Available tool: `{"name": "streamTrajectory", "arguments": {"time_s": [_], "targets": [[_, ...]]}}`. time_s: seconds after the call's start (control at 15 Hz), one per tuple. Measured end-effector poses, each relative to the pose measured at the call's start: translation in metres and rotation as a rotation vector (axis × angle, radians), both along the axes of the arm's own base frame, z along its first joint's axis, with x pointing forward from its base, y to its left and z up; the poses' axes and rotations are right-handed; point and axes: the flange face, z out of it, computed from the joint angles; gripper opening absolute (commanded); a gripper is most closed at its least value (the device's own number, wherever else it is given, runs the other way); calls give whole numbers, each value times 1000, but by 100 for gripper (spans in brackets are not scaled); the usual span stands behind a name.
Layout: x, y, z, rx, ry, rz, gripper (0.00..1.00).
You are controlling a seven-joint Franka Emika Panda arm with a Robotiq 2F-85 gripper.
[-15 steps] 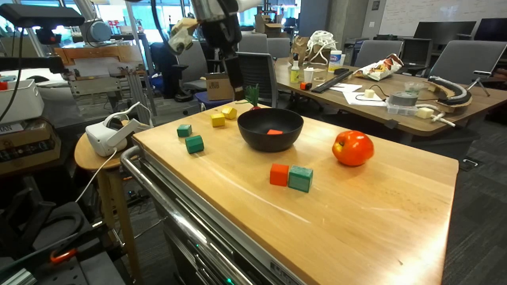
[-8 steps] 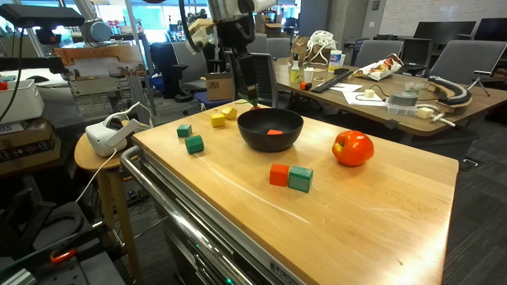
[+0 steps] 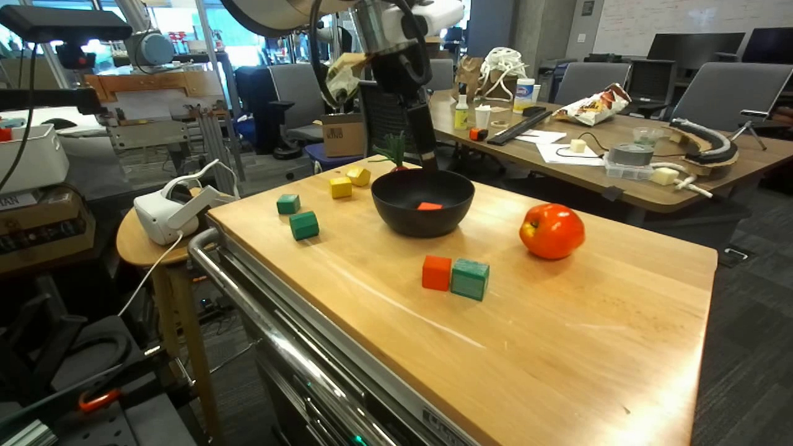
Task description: Remove the blocks from the black bowl
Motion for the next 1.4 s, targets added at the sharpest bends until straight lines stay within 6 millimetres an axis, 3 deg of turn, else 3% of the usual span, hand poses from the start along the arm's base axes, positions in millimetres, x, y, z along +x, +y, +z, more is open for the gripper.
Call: {"name": "streamTrajectory", "arguments": {"time_s": [0.33, 0.67, 1.0, 1.4], "targets": [[18, -27, -24, 28, 20, -117, 100], [29, -34, -42, 70, 54, -214, 100], [30, -23, -58, 71, 116, -260, 100], [34, 6, -71, 36, 185, -250, 100]]}}
